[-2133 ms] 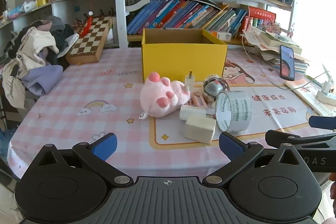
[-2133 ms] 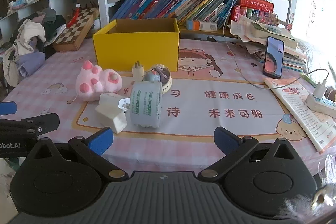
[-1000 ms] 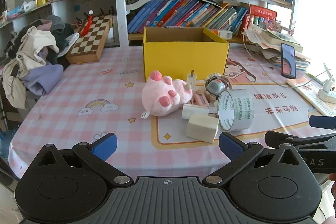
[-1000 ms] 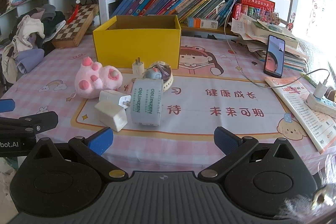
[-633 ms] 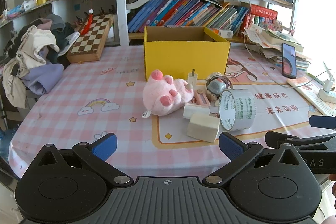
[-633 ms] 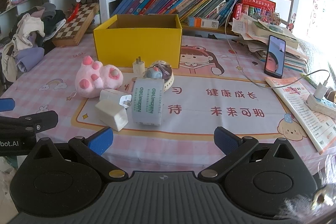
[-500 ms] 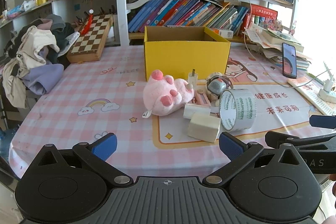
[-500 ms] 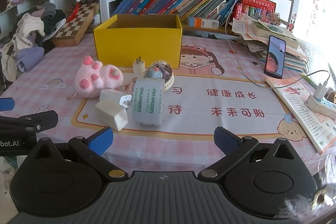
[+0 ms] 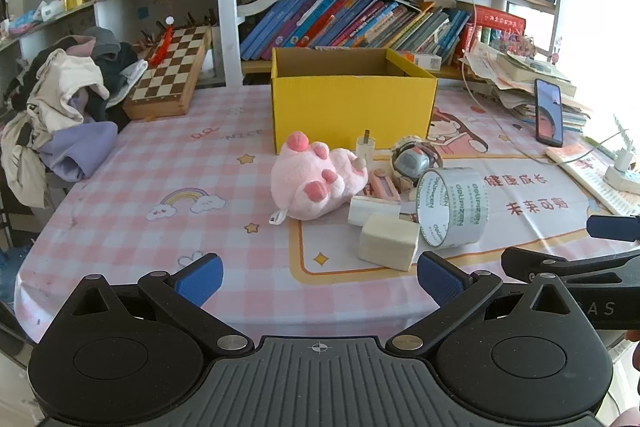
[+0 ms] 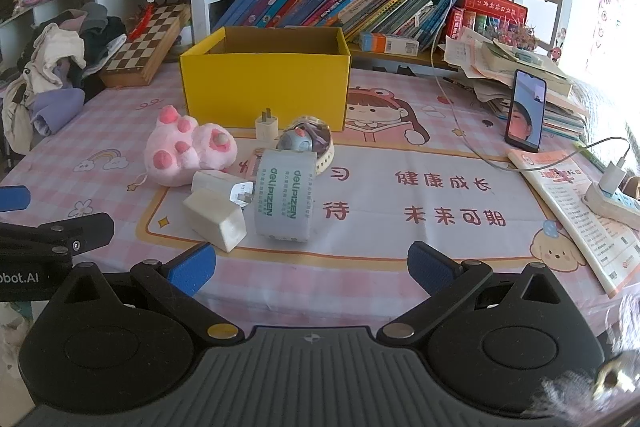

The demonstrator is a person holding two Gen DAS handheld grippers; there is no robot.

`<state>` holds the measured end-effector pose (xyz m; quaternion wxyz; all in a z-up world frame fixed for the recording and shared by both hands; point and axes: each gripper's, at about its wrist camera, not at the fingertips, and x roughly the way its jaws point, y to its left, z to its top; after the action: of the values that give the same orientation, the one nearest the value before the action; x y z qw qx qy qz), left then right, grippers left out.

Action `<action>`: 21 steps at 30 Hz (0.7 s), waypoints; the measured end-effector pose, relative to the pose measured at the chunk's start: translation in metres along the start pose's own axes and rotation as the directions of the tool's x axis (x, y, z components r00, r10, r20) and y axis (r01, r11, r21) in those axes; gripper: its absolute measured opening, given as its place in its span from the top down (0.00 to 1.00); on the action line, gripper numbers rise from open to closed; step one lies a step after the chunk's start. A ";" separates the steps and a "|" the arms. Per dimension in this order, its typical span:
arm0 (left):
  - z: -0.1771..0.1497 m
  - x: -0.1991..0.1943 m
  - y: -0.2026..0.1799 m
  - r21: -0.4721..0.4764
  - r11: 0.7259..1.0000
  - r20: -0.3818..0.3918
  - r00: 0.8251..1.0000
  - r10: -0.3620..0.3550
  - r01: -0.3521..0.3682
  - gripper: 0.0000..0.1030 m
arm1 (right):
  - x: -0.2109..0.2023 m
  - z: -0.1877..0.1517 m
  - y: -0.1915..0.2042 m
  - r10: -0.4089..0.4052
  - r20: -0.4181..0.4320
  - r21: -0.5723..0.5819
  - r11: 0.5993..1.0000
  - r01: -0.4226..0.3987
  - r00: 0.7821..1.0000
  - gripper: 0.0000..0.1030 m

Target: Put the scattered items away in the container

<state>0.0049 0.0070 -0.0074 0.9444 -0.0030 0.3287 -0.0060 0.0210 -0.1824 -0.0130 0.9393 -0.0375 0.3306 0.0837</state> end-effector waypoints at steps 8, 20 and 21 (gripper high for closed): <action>0.000 0.000 0.001 -0.004 1.000 -0.003 1.000 -0.003 0.003 0.00 | 0.000 0.001 0.000 -0.001 -0.003 -0.003 1.000 0.001 1.000 0.00; -0.002 0.001 0.004 -0.008 0.999 -0.010 0.999 0.035 -0.035 0.00 | 0.002 0.001 0.000 0.010 -0.001 -0.011 1.000 -0.010 1.000 0.00; -0.002 0.001 0.004 -0.008 0.999 -0.009 0.999 0.035 -0.035 0.00 | 0.002 0.001 0.000 0.012 0.000 -0.012 1.000 -0.012 1.000 0.00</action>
<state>0.0048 0.0114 -0.0094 0.9429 -0.0013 0.3328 0.0118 0.0234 -0.1819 -0.0134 0.9385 -0.0412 0.3304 0.0911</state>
